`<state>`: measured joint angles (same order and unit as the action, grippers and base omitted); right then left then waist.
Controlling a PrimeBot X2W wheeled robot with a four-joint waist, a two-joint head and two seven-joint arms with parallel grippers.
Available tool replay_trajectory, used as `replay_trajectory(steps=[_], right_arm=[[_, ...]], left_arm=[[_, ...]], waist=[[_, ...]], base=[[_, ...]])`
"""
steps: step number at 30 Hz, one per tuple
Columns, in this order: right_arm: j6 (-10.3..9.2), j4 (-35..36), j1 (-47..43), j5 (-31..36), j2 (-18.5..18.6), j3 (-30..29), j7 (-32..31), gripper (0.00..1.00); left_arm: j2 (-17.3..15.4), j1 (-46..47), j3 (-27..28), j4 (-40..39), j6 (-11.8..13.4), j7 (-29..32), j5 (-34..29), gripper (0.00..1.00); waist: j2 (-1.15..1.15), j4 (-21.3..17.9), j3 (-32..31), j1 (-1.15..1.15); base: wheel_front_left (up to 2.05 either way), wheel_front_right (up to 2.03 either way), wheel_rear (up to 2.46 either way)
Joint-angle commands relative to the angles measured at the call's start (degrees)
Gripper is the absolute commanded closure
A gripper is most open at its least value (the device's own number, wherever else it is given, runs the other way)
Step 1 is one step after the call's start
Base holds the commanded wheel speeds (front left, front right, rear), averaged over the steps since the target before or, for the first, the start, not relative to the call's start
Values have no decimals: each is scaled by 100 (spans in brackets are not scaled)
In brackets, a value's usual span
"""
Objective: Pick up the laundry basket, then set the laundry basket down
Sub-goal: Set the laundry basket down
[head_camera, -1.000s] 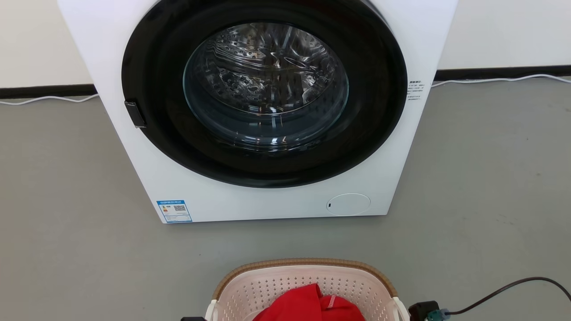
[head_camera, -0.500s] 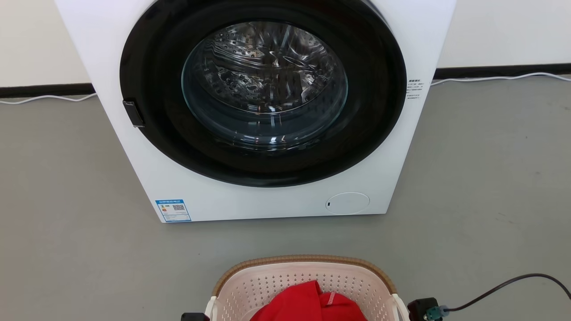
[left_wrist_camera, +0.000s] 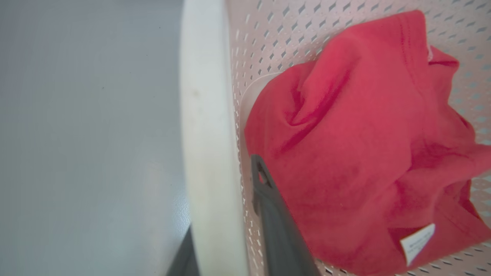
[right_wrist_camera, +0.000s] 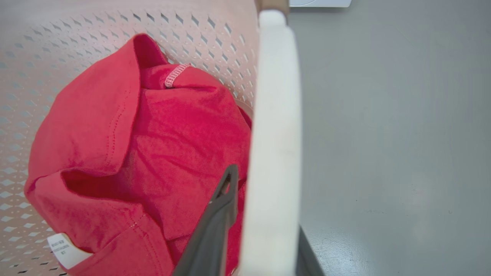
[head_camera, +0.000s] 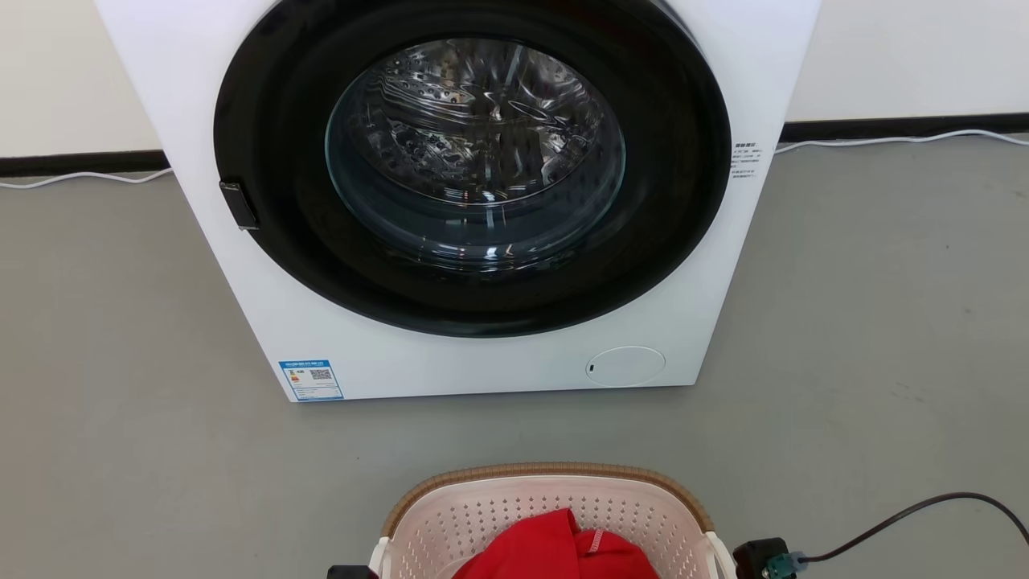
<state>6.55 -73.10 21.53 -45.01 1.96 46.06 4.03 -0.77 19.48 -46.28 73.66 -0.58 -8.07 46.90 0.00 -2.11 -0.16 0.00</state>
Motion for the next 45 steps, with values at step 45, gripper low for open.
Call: replay_trajectory(steps=[45], right_arm=[[94,-83,2160,574,92,-303,1069,100]], left_arm=[[-678,2537,441,-104,207,-642,177,100]], waist=[[0,245,3274,0]], base=[[0,0,0]])
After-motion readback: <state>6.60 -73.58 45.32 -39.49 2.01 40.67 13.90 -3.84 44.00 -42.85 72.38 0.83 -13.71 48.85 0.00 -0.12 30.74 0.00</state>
